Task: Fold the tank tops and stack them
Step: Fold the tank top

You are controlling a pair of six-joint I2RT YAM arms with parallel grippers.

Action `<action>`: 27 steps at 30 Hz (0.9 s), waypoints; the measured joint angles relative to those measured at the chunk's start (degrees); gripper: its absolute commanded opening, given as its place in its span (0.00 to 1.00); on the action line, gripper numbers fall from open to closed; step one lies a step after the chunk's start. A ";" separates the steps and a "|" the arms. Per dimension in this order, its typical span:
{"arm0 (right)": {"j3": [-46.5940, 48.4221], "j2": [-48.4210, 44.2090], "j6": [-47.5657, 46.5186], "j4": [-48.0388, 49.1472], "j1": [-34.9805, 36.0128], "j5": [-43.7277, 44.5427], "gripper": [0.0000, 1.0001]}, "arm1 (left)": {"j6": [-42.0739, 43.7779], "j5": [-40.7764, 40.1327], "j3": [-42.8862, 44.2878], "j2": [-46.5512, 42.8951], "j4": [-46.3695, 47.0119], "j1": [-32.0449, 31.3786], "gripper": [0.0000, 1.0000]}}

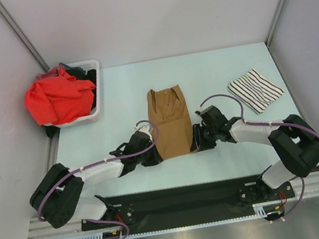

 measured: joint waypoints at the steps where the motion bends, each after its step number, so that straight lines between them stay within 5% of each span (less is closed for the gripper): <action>1: 0.04 0.28 -0.09 0.59 0.44 -0.11 0.33 | 0.00 0.00 0.00 0.00 0.00 0.00 0.09; 4: 0.13 1.22 -0.57 1.16 1.49 0.46 0.00 | 0.00 0.00 -0.02 0.00 0.00 0.00 0.08; 12: -2.62 -3.23 1.95 -0.85 5.35 6.64 0.00 | -0.02 0.15 -1.22 -1.55 -0.31 0.00 0.16; 18: -6.67 -11.61 4.63 -6.36 8.68 9.64 0.33 | -0.52 0.09 -4.59 -8.33 -3.41 -0.59 0.49; 27: -5.90 -15.04 4.70 -10.95 8.46 11.47 0.44 | -0.44 -1.68 -5.49 -15.21 -10.56 -0.63 0.69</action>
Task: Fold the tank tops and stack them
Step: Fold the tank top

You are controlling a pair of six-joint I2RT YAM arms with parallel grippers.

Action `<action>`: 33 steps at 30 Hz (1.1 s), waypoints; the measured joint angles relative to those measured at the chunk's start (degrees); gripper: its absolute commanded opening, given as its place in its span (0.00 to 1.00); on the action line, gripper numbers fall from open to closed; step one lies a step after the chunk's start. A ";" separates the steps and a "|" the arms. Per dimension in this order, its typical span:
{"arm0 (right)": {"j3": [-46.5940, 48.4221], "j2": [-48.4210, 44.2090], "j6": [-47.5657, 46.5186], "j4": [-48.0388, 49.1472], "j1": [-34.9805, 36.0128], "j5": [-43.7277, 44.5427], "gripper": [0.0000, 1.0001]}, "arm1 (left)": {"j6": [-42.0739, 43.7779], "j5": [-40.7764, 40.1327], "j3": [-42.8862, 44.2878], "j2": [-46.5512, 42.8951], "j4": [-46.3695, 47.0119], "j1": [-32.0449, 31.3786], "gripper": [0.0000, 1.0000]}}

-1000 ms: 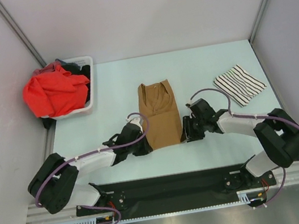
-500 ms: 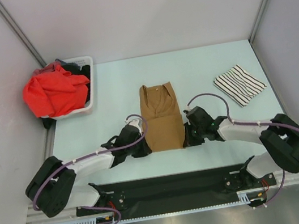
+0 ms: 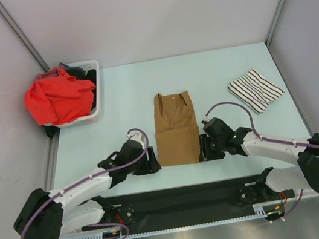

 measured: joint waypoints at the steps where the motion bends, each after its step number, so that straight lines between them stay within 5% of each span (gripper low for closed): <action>1: 0.35 0.37 -0.20 -0.31 -0.24 0.04 0.44 | 0.02 -0.07 0.00 0.13 -0.35 0.02 0.67; 4: 1.81 1.73 -0.98 -0.52 -2.29 0.00 0.40 | 0.52 -0.02 1.25 1.90 -0.92 0.70 0.55; 14: 10.82 10.27 -4.90 1.79 -13.68 -3.06 0.43 | 4.76 1.55 14.25 15.08 -0.57 7.54 0.62; 25: 19.43 24.22 -6.91 4.00 -14.60 -2.82 0.43 | 7.67 -0.63 23.56 26.14 0.24 10.19 0.60; 33: 23.39 28.24 -8.07 3.89 -14.69 -1.42 0.36 | 8.11 -2.54 27.50 30.99 0.26 10.93 0.47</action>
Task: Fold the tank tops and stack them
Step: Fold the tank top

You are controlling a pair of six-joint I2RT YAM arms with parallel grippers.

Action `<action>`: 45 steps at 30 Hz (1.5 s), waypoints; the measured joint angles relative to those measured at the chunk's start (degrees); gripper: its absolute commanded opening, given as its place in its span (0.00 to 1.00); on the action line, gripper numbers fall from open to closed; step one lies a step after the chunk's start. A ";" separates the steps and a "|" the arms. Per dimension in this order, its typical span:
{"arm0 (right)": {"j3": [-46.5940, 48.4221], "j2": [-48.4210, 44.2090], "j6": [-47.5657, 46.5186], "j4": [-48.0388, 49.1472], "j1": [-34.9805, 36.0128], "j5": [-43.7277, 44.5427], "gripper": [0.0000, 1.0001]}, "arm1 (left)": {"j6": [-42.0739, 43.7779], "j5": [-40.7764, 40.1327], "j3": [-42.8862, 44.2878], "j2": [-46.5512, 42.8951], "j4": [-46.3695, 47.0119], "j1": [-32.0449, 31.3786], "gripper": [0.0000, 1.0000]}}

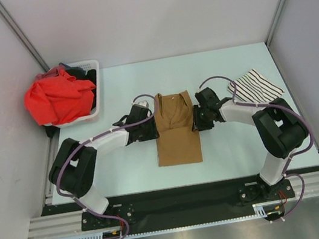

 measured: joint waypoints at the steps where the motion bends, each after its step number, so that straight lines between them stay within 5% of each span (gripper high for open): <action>1: 0.28 0.15 -0.17 -0.07 0.00 0.22 0.36 | -0.02 -0.04 0.37 0.44 0.00 0.07 0.46; 9: 1.27 0.87 -1.22 -0.28 0.00 1.40 0.19 | -0.04 2.01 2.89 3.56 0.72 0.13 0.41; 12: 1.38 0.87 -1.49 -0.39 0.00 1.42 0.00 | -0.22 2.80 2.97 4.09 0.87 0.13 0.21; 15: 1.55 0.87 -1.46 -0.50 0.00 1.44 0.00 | -0.11 3.02 3.39 4.52 0.83 0.13 0.00; 45: 7.32 -4.52 -3.69 -5.49 -0.81 1.64 0.00 | 0.98 -0.50 10.05 -2.78 -4.79 0.52 0.00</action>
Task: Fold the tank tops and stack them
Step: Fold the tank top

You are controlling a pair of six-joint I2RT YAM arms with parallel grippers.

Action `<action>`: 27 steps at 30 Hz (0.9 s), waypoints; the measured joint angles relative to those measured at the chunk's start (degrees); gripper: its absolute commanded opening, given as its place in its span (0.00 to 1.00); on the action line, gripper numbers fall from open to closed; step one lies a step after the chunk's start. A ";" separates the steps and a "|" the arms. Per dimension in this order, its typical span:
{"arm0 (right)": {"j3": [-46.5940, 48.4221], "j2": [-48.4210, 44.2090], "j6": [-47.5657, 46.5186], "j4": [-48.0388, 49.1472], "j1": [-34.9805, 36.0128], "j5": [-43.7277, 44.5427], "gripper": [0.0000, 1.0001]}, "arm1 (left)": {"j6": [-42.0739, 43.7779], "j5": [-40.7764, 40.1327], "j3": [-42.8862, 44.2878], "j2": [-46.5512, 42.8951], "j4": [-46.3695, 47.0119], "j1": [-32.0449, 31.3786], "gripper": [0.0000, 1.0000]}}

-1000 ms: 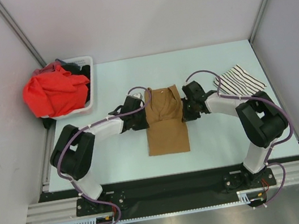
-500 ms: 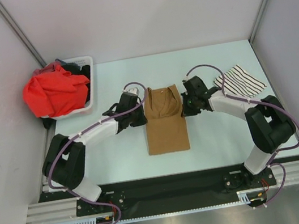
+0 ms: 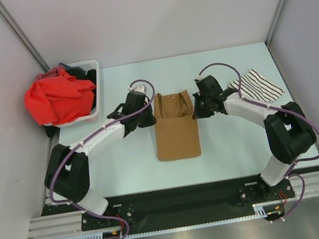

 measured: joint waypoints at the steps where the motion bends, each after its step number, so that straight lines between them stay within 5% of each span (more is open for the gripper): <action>1: 0.13 0.02 -0.09 -0.02 -0.22 0.00 0.00 | 0.02 -0.02 0.09 0.07 -0.09 0.07 0.00; 6: 2.14 3.19 -0.35 0.48 -1.77 -0.44 0.05 | 0.04 -0.11 1.60 3.06 0.35 0.61 0.01; 9: 2.69 6.69 -0.37 1.11 -2.73 -1.14 0.37 | 0.39 -0.15 2.54 6.80 1.38 1.05 0.28; 10: 2.69 7.65 -0.31 1.18 -2.89 -1.18 0.49 | 0.57 -0.17 2.54 7.85 1.66 1.14 0.50; 13: 2.49 8.68 -0.39 1.01 -3.23 -0.85 0.59 | 0.57 -0.87 2.54 9.77 1.49 1.29 0.72; 18: -1.40 4.11 -0.48 2.19 -3.23 -0.28 0.59 | 0.44 -2.10 1.01 7.06 1.81 1.31 0.74; 27: -19.65 -17.40 0.37 3.30 -0.17 -5.60 0.49 | -1.62 0.11 -18.01 -14.43 5.09 -3.21 0.65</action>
